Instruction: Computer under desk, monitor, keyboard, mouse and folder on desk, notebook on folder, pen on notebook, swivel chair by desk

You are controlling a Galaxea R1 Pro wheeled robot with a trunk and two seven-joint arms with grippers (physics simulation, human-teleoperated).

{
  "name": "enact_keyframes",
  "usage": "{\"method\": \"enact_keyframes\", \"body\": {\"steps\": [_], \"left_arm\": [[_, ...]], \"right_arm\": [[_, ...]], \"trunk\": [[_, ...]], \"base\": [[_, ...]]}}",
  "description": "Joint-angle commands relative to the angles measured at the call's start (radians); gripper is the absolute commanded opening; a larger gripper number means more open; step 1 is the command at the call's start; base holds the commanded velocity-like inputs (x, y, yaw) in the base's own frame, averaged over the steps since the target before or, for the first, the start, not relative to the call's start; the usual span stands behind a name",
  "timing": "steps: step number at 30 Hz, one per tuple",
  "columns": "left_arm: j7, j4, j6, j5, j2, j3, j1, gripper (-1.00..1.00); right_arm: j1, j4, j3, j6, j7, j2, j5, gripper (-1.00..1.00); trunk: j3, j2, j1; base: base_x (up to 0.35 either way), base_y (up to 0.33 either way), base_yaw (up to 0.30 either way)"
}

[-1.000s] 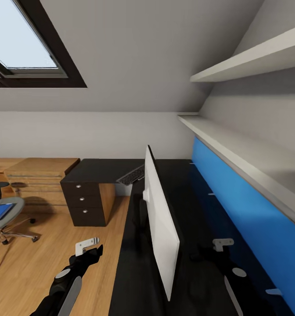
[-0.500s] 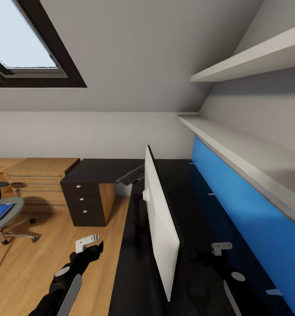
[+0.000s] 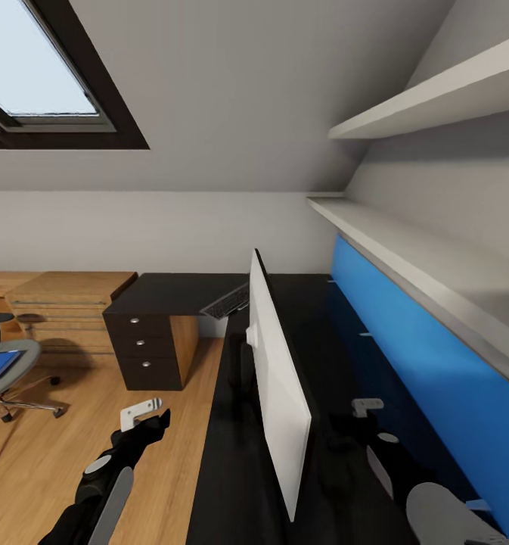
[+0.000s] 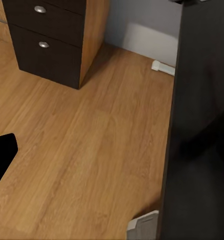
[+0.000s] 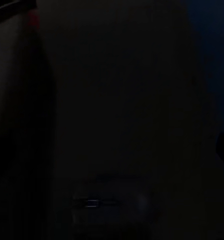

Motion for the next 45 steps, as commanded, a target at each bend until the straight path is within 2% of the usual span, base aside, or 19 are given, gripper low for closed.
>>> {"method": "enact_keyframes", "body": {"steps": [1, 5, 9, 24, 45], "left_arm": [[0.007, -0.002, 0.004, 0.011, 0.0, -0.001, -0.001, 1.0], [0.008, -0.002, 0.003, 0.01, 0.0, 0.001, -0.001, 1.0], [0.008, -0.002, 0.003, 0.01, -0.001, 0.0, -0.001, 1.0], [0.009, -0.002, 0.003, 0.01, -0.003, 0.0, -0.001, 1.0], [0.009, -0.002, 0.004, 0.01, -0.001, 0.0, -0.001, 1.0]], "right_arm": [[-0.014, 0.029, -0.009, -0.015, 0.004, -0.001, 0.01, 1.0], [-0.056, 0.161, -0.009, -0.069, -0.037, -0.002, 0.008, 1.0], [-0.064, 0.199, -0.007, -0.077, -0.076, 0.0, 0.007, 1.0], [-0.067, 0.212, -0.008, -0.021, -0.092, -0.002, 0.006, 1.0], [-0.067, 0.213, -0.004, -0.036, -0.084, 0.0, 0.008, 1.0]], "trunk": [[-0.005, -0.009, 0.004], [-0.018, -0.037, 0.02], [-0.03, -0.065, 0.035], [-0.077, -0.17, 0.093], [-0.143, -0.317, 0.173]], "base": [[0.0, 0.0, 0.0], [0.0, 0.0, 0.0], [0.0, 0.0, 0.0], [0.0, 0.0, 0.0], [0.0, 0.0, 0.0]]}}
